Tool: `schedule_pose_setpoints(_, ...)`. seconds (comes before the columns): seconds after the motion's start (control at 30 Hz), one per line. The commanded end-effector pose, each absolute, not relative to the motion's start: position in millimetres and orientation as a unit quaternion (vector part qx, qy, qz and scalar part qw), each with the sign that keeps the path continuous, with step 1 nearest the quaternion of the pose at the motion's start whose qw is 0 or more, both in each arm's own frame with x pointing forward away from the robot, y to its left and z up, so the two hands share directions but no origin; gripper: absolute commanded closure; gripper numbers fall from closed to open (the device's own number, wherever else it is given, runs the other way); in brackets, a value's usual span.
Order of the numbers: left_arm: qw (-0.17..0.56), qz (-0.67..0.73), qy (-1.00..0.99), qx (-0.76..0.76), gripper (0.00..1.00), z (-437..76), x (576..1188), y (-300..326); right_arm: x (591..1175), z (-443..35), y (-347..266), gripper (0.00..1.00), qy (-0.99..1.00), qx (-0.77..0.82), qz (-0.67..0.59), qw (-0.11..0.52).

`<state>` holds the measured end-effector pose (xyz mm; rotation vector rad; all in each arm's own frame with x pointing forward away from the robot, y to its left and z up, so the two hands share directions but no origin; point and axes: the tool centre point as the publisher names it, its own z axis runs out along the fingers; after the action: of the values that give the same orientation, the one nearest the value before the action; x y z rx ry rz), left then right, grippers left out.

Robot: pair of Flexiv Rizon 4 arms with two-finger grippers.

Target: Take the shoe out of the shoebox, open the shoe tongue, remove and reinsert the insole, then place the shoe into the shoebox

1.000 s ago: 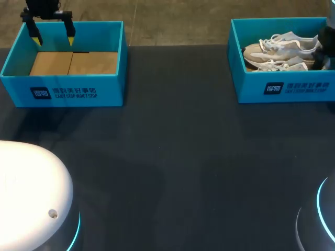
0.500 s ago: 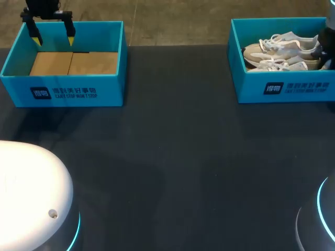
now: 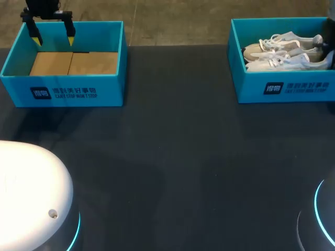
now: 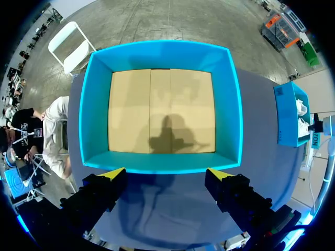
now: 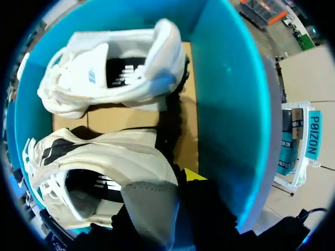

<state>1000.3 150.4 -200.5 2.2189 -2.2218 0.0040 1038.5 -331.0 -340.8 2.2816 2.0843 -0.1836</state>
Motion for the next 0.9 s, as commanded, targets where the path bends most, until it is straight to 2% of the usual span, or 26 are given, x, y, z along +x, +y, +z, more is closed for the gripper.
schedule_pose_setpoints(0.03,0.001,0.001,-0.707,0.707,0.0,-200,1000,150,1032,-310,-328,1.0,0.671,0.739,-0.053,0.036)
schedule_pose_setpoints(0.9,0.001,0.001,-0.707,0.707,0.0,-200,1000,150,1040,-239,-353,1.0,0.657,0.748,-0.051,0.082)
